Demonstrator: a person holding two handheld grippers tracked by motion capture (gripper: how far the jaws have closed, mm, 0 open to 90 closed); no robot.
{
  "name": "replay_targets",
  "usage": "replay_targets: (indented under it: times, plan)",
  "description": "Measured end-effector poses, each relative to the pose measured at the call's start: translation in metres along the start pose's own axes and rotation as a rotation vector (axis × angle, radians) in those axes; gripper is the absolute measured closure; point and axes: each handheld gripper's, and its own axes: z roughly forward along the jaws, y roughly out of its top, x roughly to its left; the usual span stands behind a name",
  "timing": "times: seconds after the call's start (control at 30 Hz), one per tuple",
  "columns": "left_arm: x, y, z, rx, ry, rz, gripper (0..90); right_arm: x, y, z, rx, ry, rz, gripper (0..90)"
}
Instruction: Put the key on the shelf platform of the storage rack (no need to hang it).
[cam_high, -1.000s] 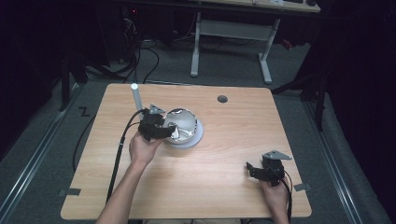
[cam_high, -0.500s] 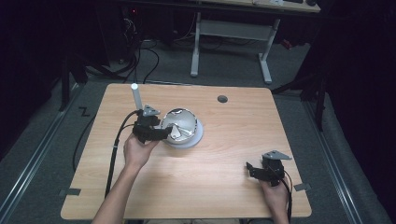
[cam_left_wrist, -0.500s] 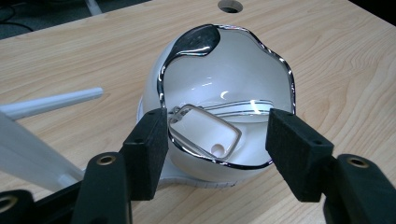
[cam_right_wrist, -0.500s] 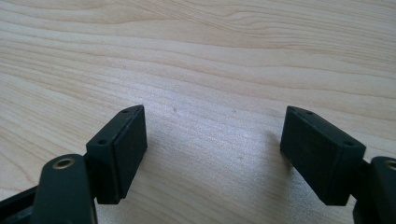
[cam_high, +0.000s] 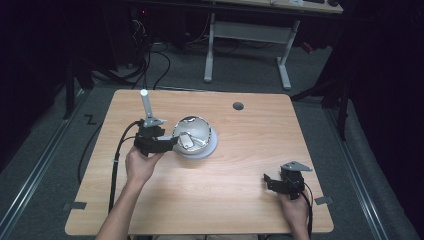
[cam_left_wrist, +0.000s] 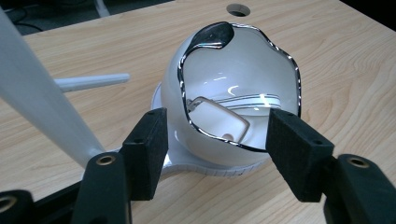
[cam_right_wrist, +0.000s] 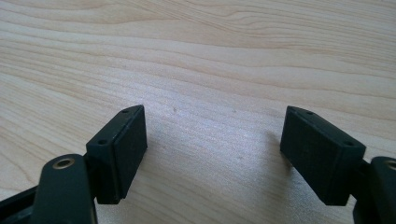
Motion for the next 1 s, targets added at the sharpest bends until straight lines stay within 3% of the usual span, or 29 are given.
replay_targets:
  times: [0.07, 0.3, 0.33, 0.5, 0.53, 0.57, 0.63, 0.67, 0.7, 0.73, 0.8, 0.83, 0.87, 0.9, 1.0]
  plan:
    - [0.002, 0.001, -0.001, -0.001, -0.007, 0.009, 39.9, 0.000, 0.000, 0.000, -0.001, 0.001, -0.001, 23.2]
    - [0.003, 0.007, -0.007, -0.010, -0.005, -0.026, 40.0, 0.000, 0.000, 0.000, -0.001, 0.000, -0.002, 23.2]
    - [0.005, 0.008, -0.007, -0.011, -0.013, -0.012, 40.0, 0.000, 0.000, 0.000, -0.001, 0.000, -0.002, 23.2]
    - [0.009, 0.012, -0.010, -0.019, -0.015, -0.019, 40.1, 0.000, 0.000, 0.000, 0.000, 0.000, 0.000, 23.2]
    - [0.009, 0.013, -0.011, -0.024, -0.013, -0.030, 40.1, 0.000, 0.000, 0.000, -0.001, 0.000, -0.002, 23.2]
    - [0.007, 0.013, -0.008, -0.071, -0.065, -0.044, 40.1, 0.000, 0.000, 0.000, -0.001, 0.000, -0.002, 23.2]
    - [0.006, 0.015, -0.013, -0.041, -0.067, -0.078, 40.2, 0.000, 0.000, 0.000, -0.001, 0.001, -0.002, 23.2]
    - [0.011, 0.016, -0.015, -0.031, -0.017, -0.041, 40.2, 0.000, 0.000, 0.000, 0.000, 0.000, 0.000, 23.2]
    - [0.012, 0.017, -0.016, -0.034, -0.012, -0.045, 40.2, 0.000, 0.000, 0.000, 0.000, 0.000, 0.000, 23.2]
    - [0.011, 0.017, -0.013, -0.080, -0.063, -0.054, 40.2, 0.000, 0.000, 0.000, 0.000, 0.000, 0.001, 23.2]
    - [0.012, 0.019, -0.017, -0.050, -0.058, -0.081, 40.2, 0.000, 0.000, 0.000, 0.001, 0.000, 0.002, 23.2]
    - [0.015, 0.021, -0.017, -0.090, -0.060, -0.060, 40.2, 0.000, 0.000, 0.000, 0.001, -0.001, 0.001, 23.2]
    - [0.014, 0.022, -0.019, -0.081, -0.059, -0.082, 40.2, 0.000, 0.000, 0.000, 0.001, 0.000, 0.002, 23.2]
    - [0.019, 0.024, -0.023, -0.050, -0.014, -0.053, 40.2, 0.000, 0.000, 0.000, 0.001, 0.000, 0.002, 23.2]
    - [0.022, 0.027, -0.027, -0.057, -0.014, -0.066, 40.3, 0.000, 0.000, 0.000, 0.000, 0.000, 0.000, 23.2]
